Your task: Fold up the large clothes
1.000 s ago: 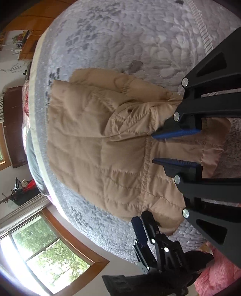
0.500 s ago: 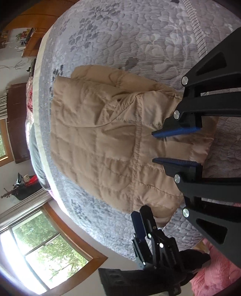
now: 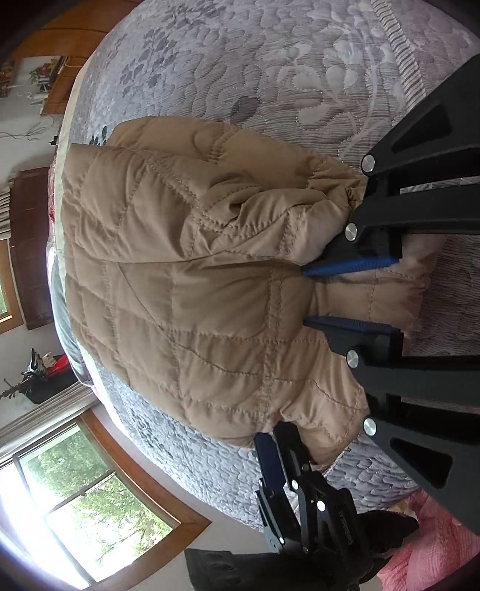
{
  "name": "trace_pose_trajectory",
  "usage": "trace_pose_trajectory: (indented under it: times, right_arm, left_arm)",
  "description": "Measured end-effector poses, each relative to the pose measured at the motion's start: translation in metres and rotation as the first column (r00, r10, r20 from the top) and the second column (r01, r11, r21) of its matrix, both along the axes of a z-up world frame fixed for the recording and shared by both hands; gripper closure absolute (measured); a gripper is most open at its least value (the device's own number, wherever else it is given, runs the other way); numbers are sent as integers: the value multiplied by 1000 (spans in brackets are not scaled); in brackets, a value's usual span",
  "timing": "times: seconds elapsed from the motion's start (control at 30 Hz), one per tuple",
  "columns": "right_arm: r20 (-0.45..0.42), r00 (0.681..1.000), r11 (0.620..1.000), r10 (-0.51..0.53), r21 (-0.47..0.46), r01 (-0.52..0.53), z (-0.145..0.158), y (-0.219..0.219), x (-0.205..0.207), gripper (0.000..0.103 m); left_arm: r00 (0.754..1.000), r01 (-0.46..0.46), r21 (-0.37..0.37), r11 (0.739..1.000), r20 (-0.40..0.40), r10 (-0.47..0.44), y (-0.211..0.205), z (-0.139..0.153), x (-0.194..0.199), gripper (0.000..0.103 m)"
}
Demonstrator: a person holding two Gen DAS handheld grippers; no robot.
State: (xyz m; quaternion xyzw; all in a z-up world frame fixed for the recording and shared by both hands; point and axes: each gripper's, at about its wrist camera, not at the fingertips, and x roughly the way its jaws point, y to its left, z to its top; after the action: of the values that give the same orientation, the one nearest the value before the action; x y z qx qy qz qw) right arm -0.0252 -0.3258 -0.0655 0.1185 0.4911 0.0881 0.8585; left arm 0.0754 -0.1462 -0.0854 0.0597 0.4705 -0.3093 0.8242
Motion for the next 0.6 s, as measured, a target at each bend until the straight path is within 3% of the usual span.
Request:
trace_pose_trajectory:
  times: [0.6]
  right_arm:
    - [14, 1000, 999, -28, -33, 29, -1, 18, -4, 82]
  left_arm:
    - [1000, -14, -2, 1000, 18, 14, 1, -3, 0, 66]
